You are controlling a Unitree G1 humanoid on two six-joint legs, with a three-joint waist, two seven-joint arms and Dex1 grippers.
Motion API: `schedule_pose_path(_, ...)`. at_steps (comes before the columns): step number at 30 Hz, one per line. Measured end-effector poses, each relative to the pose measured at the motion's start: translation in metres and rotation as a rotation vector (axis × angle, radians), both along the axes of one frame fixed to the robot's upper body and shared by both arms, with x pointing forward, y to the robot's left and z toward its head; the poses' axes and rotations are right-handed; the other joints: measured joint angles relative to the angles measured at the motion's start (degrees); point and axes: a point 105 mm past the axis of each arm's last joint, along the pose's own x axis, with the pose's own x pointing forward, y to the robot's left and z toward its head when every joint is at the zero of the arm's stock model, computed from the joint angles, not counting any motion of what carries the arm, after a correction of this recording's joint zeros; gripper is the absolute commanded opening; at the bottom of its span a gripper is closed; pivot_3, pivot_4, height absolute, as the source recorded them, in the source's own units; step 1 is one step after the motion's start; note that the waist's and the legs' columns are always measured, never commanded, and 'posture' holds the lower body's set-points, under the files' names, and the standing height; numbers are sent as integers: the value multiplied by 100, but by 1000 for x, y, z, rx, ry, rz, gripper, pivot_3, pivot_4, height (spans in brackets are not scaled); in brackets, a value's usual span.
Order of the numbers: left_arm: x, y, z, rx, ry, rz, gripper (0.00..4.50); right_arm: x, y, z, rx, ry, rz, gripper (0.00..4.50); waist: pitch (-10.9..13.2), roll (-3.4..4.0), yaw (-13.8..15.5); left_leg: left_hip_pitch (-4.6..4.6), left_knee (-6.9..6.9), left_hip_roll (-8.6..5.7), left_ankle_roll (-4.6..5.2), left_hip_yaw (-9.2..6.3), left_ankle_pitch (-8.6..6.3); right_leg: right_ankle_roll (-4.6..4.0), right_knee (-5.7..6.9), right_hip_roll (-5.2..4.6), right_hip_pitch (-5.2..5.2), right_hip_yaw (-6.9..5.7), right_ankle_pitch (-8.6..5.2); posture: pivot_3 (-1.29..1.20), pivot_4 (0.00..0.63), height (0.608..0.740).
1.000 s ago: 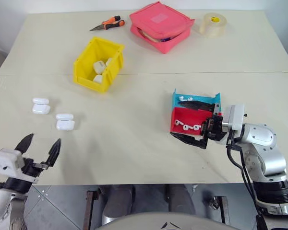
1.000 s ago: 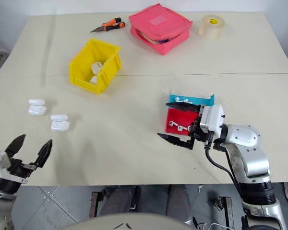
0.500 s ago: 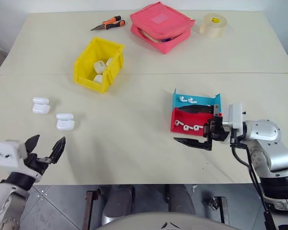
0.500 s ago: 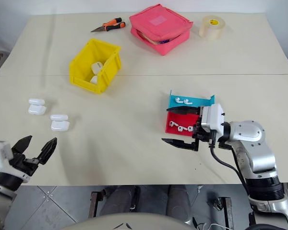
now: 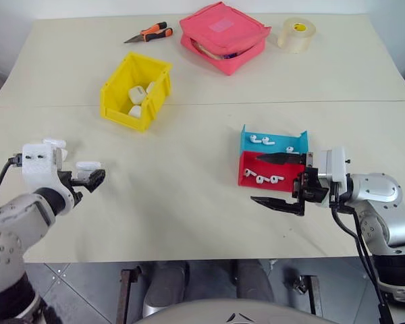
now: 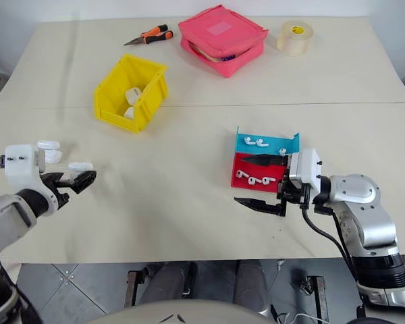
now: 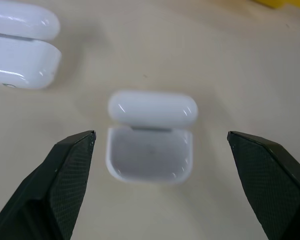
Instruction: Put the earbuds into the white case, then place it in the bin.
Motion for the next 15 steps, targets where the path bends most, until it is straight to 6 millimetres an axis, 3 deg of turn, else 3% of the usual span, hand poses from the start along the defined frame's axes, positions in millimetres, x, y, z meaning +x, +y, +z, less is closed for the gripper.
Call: schedule_pose_path(15,3,-6,-19,-14,130,-20,4463,-2,5,5,21,-30,-37,4500,0,0,9,1,0,0,-3,-1,0,0,0,-1,-1,1,0,0,150,740)
